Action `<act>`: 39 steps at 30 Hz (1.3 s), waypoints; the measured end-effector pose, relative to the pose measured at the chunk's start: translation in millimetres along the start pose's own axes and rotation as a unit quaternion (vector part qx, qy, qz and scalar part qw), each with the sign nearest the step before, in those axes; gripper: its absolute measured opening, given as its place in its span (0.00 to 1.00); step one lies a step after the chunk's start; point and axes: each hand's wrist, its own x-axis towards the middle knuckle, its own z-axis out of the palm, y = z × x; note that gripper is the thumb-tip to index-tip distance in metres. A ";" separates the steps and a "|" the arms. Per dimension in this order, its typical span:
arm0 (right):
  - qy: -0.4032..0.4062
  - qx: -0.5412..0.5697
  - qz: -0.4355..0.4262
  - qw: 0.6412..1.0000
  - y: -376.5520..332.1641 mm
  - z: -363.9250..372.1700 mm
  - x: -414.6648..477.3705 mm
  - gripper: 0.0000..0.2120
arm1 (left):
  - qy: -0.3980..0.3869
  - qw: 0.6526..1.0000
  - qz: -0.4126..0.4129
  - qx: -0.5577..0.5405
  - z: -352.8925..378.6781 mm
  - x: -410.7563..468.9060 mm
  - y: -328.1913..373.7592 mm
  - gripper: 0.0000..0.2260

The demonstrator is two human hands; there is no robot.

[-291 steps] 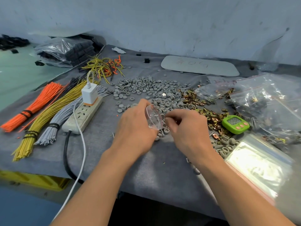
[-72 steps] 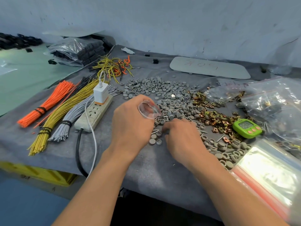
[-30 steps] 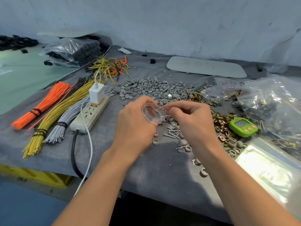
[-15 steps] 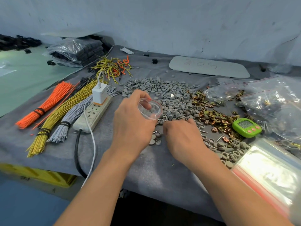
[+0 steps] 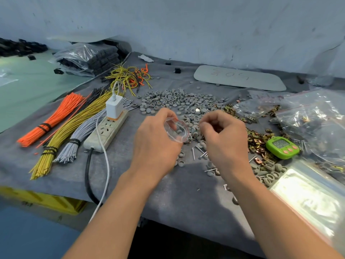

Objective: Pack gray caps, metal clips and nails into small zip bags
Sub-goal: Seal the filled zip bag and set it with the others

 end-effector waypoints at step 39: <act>-0.245 -0.361 0.035 0.899 2.1 10.1 -2.8 0.19 | 0.095 0.994 0.000 -0.056 -9.1 3.8 -9.2 0.17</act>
